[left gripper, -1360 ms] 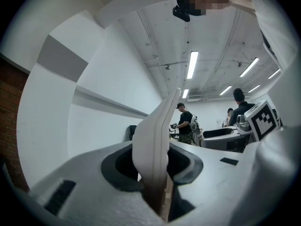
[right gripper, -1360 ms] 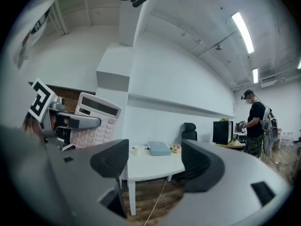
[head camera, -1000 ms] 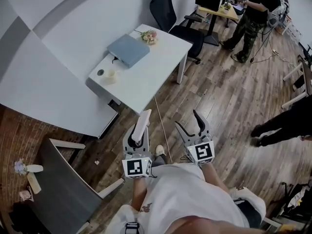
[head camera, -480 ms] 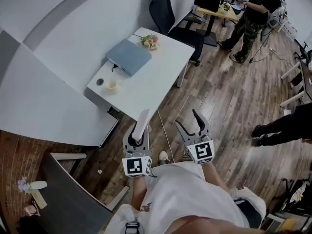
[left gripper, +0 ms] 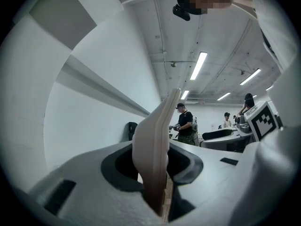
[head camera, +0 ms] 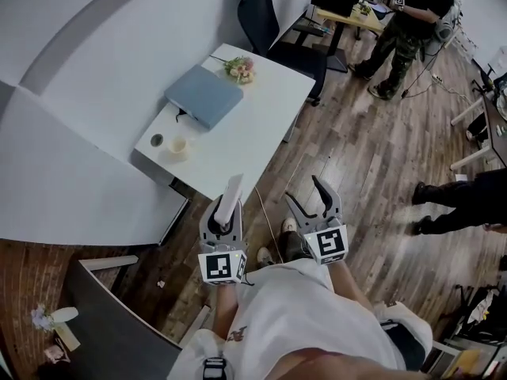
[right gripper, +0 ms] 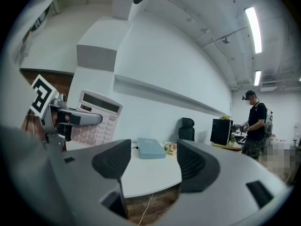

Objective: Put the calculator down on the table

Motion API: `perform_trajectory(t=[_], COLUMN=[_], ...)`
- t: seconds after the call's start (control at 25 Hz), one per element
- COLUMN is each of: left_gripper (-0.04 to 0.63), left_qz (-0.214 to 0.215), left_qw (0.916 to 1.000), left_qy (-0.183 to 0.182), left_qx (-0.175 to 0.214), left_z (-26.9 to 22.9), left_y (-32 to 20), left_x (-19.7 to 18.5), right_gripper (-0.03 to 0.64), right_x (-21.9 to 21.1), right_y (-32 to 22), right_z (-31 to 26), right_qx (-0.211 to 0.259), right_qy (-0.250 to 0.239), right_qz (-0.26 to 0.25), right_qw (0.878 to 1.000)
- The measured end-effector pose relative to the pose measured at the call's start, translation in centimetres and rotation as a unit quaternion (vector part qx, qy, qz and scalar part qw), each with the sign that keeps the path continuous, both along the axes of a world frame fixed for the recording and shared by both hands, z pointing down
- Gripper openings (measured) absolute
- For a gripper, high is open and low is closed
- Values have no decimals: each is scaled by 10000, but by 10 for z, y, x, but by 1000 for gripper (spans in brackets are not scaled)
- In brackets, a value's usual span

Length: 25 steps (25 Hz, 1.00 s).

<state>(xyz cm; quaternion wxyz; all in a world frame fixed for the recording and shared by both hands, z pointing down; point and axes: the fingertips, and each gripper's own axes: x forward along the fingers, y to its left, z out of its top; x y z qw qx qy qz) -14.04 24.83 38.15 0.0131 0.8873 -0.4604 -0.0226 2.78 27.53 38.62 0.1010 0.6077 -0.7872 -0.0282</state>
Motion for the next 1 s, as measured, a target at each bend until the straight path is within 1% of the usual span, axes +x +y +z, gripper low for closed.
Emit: perform_trajectory(t=[0.16,0.32,0.52,0.72,1.0], left_gripper=[124,124,124,124,126], left_qz=[2,-84,-238,-385,-611], left_qw=[10000,9999,9995,9989,9974], left_qy=[-12,-78,-163,-247,-334], left_qx=[-27,-41,-87,-102,-187], left_z=[3,6,11,8,7], left_y=[-16,-37,-71,-106,-153], left_x=[6,14,27,40,69], right_gripper=[303,301,298,296,295], right_x=[5,12,24,36,64], right_y=[-15,-38,-78,-119,-173], right_z=[4,8,13,14,14], right_qx=[-27,-115,-168,-83,-189], right_qy=[-42,-102,-173,-283,-332], right_qz=[-16,-82,-267,-450,-699], right_qw=[10000,9998,9994,9986,9968])
